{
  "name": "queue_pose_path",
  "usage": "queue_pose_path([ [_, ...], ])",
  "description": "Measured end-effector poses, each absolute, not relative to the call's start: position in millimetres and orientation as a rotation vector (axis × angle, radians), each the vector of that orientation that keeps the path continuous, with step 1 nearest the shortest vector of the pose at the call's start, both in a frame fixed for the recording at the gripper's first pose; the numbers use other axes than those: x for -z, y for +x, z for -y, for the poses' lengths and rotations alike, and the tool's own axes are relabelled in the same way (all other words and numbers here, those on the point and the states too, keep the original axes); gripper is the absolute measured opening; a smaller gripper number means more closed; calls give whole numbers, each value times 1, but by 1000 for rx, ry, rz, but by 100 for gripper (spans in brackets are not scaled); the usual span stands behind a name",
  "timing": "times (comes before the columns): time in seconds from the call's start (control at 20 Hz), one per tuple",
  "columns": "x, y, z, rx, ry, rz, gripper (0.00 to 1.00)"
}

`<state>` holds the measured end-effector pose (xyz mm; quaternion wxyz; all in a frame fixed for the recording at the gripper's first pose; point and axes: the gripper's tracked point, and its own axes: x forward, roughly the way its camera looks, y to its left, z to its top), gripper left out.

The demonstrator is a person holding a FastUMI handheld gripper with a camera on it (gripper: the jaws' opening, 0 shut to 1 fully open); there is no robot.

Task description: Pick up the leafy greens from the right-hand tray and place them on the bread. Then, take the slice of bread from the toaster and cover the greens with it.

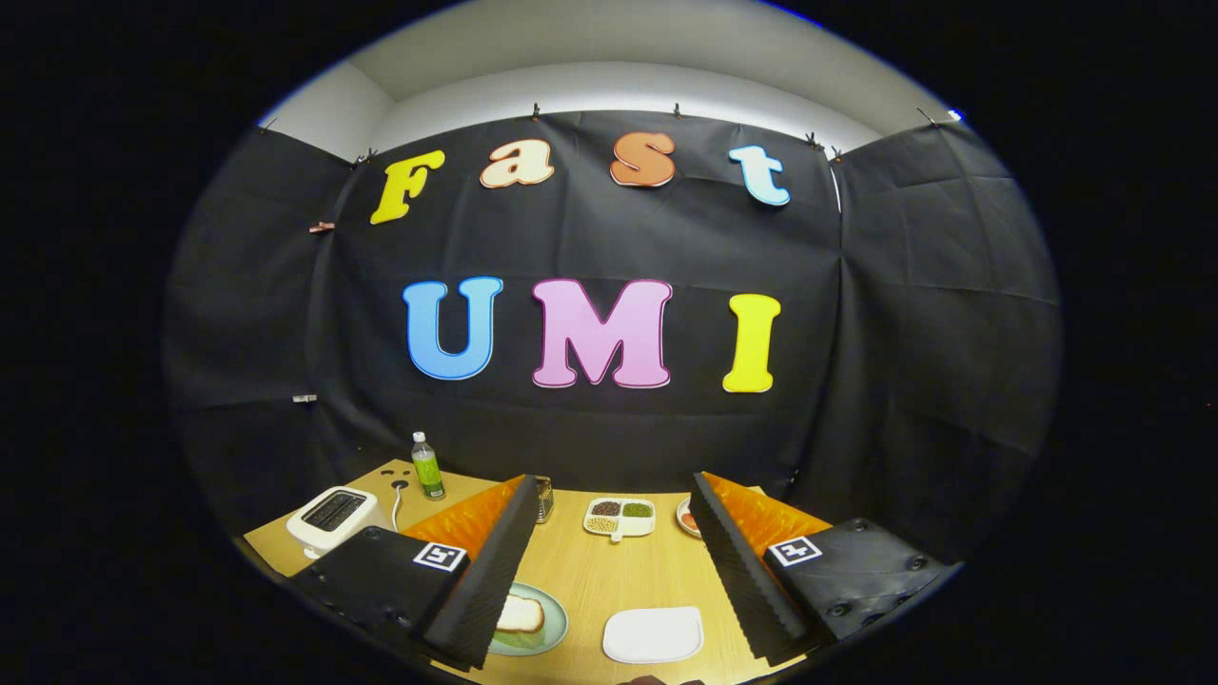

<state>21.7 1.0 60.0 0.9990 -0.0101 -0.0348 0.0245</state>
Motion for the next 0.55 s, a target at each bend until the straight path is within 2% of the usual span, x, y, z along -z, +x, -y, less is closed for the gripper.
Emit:
queue_pose_path([
  [0.25,-71,-14,32,-77,-52,122,98],
  [0.55,-54,-27,59,-148,-53,96,98],
])
